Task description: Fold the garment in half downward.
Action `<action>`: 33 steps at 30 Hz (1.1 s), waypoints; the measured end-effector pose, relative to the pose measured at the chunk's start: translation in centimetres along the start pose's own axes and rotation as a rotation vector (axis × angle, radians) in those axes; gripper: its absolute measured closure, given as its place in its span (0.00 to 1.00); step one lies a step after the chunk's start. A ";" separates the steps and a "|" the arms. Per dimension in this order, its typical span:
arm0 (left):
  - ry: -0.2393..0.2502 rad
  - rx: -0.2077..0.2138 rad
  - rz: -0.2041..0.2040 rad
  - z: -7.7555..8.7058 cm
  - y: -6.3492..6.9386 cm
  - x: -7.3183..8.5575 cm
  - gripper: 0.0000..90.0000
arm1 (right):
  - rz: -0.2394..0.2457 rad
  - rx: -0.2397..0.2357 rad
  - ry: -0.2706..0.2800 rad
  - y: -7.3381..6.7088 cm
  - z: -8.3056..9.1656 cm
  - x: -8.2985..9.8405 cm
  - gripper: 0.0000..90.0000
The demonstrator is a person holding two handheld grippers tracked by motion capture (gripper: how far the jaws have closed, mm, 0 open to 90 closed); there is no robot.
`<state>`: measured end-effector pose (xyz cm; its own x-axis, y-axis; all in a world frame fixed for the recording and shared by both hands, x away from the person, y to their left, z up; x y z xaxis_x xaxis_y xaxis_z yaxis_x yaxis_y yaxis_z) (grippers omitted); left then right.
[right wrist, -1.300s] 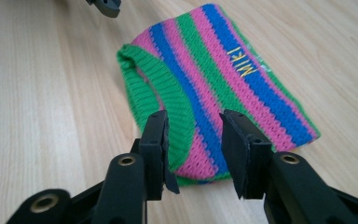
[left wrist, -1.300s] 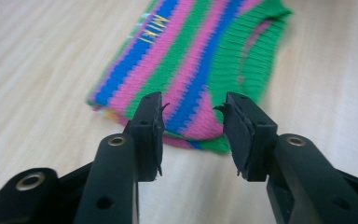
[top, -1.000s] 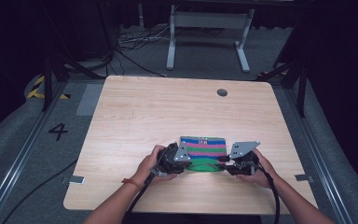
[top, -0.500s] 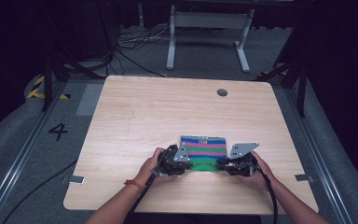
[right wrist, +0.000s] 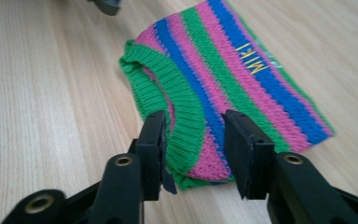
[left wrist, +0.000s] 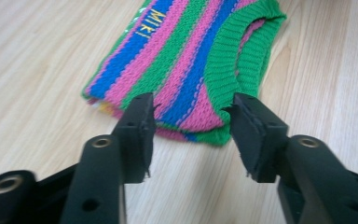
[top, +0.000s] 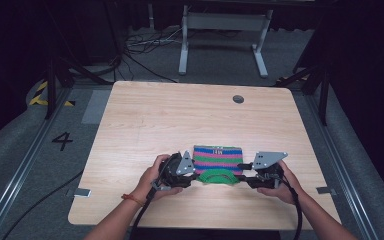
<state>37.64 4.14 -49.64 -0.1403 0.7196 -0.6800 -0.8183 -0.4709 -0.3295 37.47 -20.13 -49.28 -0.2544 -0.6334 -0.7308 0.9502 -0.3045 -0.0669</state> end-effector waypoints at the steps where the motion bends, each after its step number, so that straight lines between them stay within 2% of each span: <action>1: 0.000 0.000 0.000 0.0 0.0 0.0 0.49 | 0.000 0.000 0.000 0.0 0.0 0.0 0.63; 6: 0.006 -0.024 0.031 1.3 -0.7 0.7 0.42 | -0.022 0.043 0.011 0.4 1.6 0.5 0.49; 9: -0.025 -0.054 0.048 1.9 -1.2 1.5 0.37 | -0.032 0.073 -0.007 0.7 2.3 1.2 0.42; 12: -0.040 -0.051 0.055 2.4 -1.4 2.4 0.33 | -0.038 0.097 -0.016 0.8 3.0 1.9 0.36; 14: -0.054 -0.070 0.050 2.7 -1.6 2.9 0.31 | -0.043 0.107 -0.014 0.8 3.5 2.2 0.33; 17: -0.074 -0.078 0.050 3.3 -1.8 3.8 0.29 | -0.039 0.130 -0.033 0.9 4.1 3.0 0.31; 19: -0.080 -0.088 0.070 3.7 -2.0 4.5 0.28 | -0.044 0.145 -0.046 0.8 4.5 3.5 0.31; 26: -0.113 -0.128 0.090 5.3 -2.7 7.0 0.26 | -0.058 0.177 -0.073 0.9 5.4 5.6 0.28; 30: -0.130 -0.141 0.096 5.7 -2.9 8.0 0.25 | -0.084 0.208 -0.069 1.2 6.2 7.0 0.27; 33: -0.157 -0.161 0.095 6.3 -3.0 9.5 0.25 | -0.106 0.224 -0.063 1.4 6.8 7.8 0.26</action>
<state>35.24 15.57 -50.98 -0.3074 0.7332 -0.6066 -0.6997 -0.6062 -0.3781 35.62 -30.30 -50.47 -0.3684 -0.6305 -0.6831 0.8555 -0.5176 0.0164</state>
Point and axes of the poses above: each handheld gripper's, and its own axes: z roughly backward along the jaws, x roughly out of its underside, y roughly to its right, the point moved 6 cm from there along -z, roughly forward along the jaws, and after that the axes turned 11 degrees about -x, right-handed, at the moved point
